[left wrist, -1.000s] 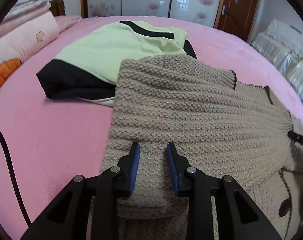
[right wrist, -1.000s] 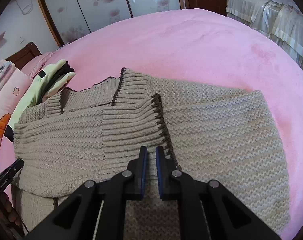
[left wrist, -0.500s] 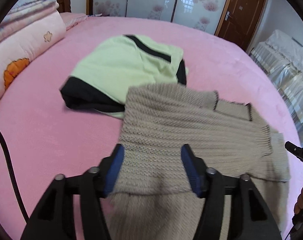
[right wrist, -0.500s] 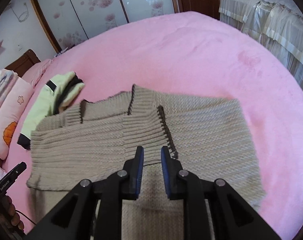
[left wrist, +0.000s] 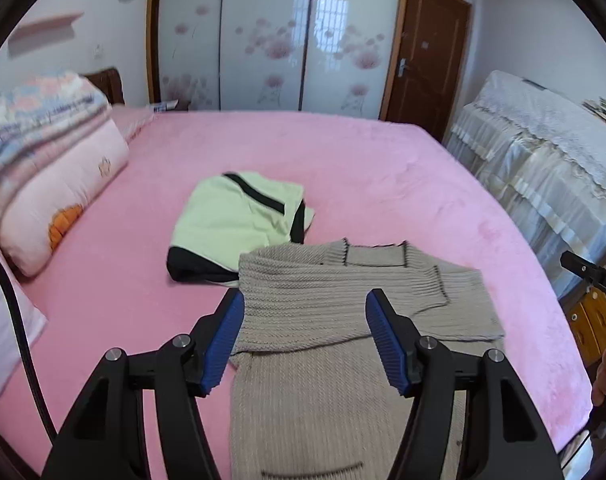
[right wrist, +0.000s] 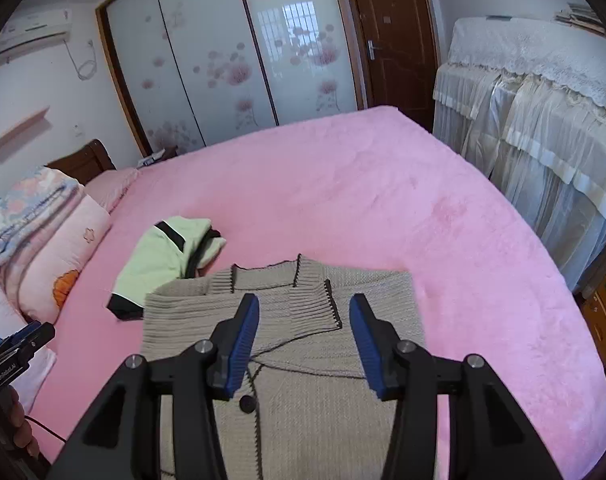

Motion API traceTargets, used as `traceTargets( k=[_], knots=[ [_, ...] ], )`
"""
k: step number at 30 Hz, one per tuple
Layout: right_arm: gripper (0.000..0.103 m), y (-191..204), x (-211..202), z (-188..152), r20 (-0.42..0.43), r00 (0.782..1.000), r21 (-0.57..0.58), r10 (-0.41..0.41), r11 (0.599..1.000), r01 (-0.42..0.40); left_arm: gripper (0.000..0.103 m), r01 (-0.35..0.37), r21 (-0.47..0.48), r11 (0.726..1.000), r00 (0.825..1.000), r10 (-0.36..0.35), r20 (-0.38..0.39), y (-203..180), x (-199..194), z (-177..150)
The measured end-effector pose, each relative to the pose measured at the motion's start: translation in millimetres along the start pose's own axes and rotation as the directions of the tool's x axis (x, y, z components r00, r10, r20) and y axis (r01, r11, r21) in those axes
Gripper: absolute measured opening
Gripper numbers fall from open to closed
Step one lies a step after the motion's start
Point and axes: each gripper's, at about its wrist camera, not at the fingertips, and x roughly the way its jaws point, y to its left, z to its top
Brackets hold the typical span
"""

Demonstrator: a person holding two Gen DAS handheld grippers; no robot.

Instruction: Fold large clothes

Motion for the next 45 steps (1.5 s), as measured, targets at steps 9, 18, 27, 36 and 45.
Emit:
traceTargets(
  k=[9,18,27,36,45],
  knots=[
    [0.058,6,-105,-19,0.092,0.996,-0.047,0.018,0.999,-0.014,0.064,-0.014,0.049,0.999,0.997,0.01,0.071,-20,-113,-19],
    [0.06,4,-162,-67,0.09,0.994,-0.063,0.062,0.996,-0.057,0.07,-0.014,0.074,0.997,0.996,0.008,0.085,-34,-183,-73],
    [0.06,-5,-185,-136,0.055,0.994,-0.034,0.093,0.995,-0.091,0.07,-0.001,0.048,0.999,0.998,-0.002,0.066,-33,-193,-141],
    [0.06,-19,-170,-212,0.015,0.999,-0.054,0.028,0.998,-0.028,0.07,-0.001,-0.023,1.0,0.998,0.0,-0.055,-17,-155,-221],
    [0.06,-66,-114,-269,-0.185,0.983,0.037,-0.01,0.999,0.017,0.07,-0.115,-0.1,0.988,0.945,0.078,-0.318,24,-65,-301]
  ],
)
